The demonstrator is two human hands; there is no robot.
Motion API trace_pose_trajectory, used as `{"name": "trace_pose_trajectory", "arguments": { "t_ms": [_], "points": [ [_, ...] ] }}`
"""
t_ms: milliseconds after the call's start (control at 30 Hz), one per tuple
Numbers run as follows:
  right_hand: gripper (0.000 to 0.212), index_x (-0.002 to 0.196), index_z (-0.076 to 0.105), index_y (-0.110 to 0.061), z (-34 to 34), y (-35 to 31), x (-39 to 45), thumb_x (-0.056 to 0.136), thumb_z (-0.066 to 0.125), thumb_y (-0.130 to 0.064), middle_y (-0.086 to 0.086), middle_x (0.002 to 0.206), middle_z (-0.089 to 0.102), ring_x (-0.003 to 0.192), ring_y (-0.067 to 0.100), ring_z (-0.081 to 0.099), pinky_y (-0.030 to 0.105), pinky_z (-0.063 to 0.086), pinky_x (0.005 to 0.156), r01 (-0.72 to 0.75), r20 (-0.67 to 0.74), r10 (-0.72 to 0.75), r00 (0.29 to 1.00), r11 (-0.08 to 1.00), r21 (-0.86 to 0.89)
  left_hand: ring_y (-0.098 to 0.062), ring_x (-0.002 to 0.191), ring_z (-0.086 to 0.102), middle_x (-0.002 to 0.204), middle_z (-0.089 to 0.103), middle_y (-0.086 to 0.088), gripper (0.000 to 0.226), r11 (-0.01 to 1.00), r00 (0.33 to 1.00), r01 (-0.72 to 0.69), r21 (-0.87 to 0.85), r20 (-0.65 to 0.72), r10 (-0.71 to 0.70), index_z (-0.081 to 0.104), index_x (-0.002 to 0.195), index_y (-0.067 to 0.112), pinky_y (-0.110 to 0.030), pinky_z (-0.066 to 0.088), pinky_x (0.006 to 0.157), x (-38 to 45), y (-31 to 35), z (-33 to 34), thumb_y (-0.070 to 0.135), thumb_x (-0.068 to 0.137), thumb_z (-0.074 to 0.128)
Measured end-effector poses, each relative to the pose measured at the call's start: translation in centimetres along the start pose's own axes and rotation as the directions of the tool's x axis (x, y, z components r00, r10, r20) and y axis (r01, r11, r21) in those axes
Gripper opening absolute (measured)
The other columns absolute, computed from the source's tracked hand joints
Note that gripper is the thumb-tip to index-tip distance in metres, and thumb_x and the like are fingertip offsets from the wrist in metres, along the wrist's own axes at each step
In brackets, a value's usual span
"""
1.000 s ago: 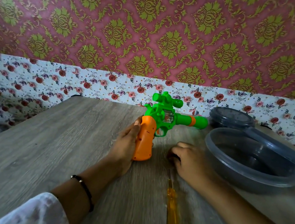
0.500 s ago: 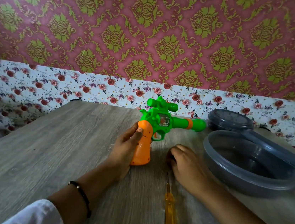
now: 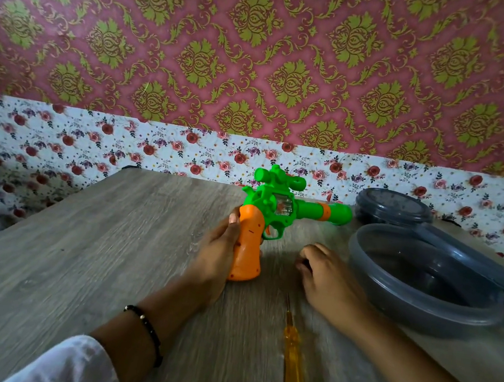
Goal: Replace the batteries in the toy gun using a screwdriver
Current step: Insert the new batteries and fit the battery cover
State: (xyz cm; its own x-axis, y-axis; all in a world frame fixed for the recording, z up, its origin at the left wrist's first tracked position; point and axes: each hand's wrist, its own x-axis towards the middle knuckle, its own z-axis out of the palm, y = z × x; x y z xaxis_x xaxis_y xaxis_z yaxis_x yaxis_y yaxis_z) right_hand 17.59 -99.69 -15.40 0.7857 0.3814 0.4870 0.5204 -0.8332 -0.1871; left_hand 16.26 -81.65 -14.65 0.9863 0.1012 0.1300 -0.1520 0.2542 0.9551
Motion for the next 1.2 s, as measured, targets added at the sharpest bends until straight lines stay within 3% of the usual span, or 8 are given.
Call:
{"name": "trace_pose_trajectory", "arguments": {
  "t_ms": [100,200,333,533,733,900,1067,1200],
  "points": [
    [0.013,0.100,0.054,-0.010,-0.6,-0.2,-0.1,0.095,0.045,-0.019,0.004,0.104,0.053,0.100,0.021,0.049,0.029,0.035,0.077,0.060,0.128,-0.044,0.991,0.990,-0.129,-0.017,0.069,0.068,0.097,0.066,-0.010,0.028,1.000,1.000,0.004,-0.021,0.010,-0.004,0.043,0.127,0.029,-0.032,0.057,0.063,0.2,-0.1,-0.2,0.033,0.101,0.034],
    [0.016,0.106,0.055,-0.012,-1.0,-0.6,-0.1,0.095,0.044,-0.016,0.003,0.109,0.052,0.106,0.019,0.047,0.030,0.038,0.083,0.120,0.188,-0.082,0.979,0.972,-0.202,-0.022,0.075,0.066,0.103,0.066,-0.016,0.031,0.999,1.000,0.018,-0.031,0.000,-0.018,0.043,0.130,0.027,-0.033,0.056,0.065,0.2,-0.1,-0.2,0.033,0.101,0.035],
    [0.015,0.103,0.058,-0.015,-1.3,-1.0,0.0,0.093,0.047,-0.014,0.000,0.103,0.054,0.102,0.017,0.049,0.028,0.040,0.076,0.139,0.191,-0.102,0.976,0.971,-0.194,-0.016,0.062,0.066,0.087,0.065,-0.008,0.018,0.999,1.000,0.022,-0.042,-0.004,-0.023,0.045,0.116,0.028,-0.027,0.056,0.055,0.3,-0.1,-0.3,0.029,0.101,0.037],
    [0.006,0.085,0.063,-0.010,-1.2,-0.5,0.6,0.085,0.061,-0.016,0.002,0.090,0.058,0.088,0.020,0.056,0.039,0.048,0.075,-0.035,0.221,0.042,0.974,0.999,-0.036,-0.016,0.066,0.067,0.090,0.066,-0.007,0.015,1.000,1.000,0.025,-0.018,-0.001,-0.025,0.047,0.112,0.030,-0.031,0.056,0.061,0.3,-0.2,-0.3,0.031,0.101,0.037],
    [0.008,0.084,0.057,-0.012,-0.5,-0.8,0.7,0.087,0.053,-0.019,0.005,0.091,0.058,0.093,0.021,0.050,0.039,0.048,0.078,-0.087,0.218,0.096,0.971,0.995,-0.051,-0.027,0.087,0.063,0.114,0.062,-0.016,0.037,1.000,1.000,0.017,0.019,-0.011,-0.017,0.041,0.138,0.024,-0.037,0.053,0.071,-0.1,0.0,0.0,0.030,0.101,0.037],
    [0.010,0.075,0.055,-0.010,-0.6,-0.8,0.6,0.083,0.055,-0.017,0.002,0.079,0.053,0.084,0.021,0.052,0.040,0.048,0.072,-0.095,0.217,0.095,0.972,0.995,-0.013,-0.023,0.086,0.063,0.116,0.060,-0.014,0.042,0.999,1.000,0.031,0.015,-0.002,-0.031,0.036,0.143,0.020,-0.036,0.053,0.072,-0.2,0.1,0.0,0.028,0.102,0.036],
    [0.012,0.073,0.065,-0.012,-0.7,-0.1,0.5,0.085,0.063,-0.012,0.001,0.070,0.061,0.066,0.013,0.055,0.019,0.039,0.057,-0.262,0.108,0.243,0.964,0.932,0.248,-0.030,0.098,0.060,0.127,0.057,-0.019,0.043,0.999,0.999,0.047,-0.009,-0.004,-0.047,0.035,0.144,0.018,-0.037,0.051,0.074,-0.2,0.1,0.0,0.026,0.101,0.036],
    [0.014,0.070,0.064,-0.015,-0.7,0.3,0.5,0.084,0.067,-0.016,0.000,0.069,0.063,0.066,0.012,0.057,0.016,0.039,0.055,-0.285,0.121,0.262,0.957,0.924,0.255,-0.027,0.093,0.061,0.126,0.057,-0.018,0.043,0.999,0.999,0.046,-0.006,0.002,-0.046,0.036,0.143,0.019,-0.036,0.052,0.073,0.0,0.0,-0.1,0.027,0.101,0.037]
  ]
}}
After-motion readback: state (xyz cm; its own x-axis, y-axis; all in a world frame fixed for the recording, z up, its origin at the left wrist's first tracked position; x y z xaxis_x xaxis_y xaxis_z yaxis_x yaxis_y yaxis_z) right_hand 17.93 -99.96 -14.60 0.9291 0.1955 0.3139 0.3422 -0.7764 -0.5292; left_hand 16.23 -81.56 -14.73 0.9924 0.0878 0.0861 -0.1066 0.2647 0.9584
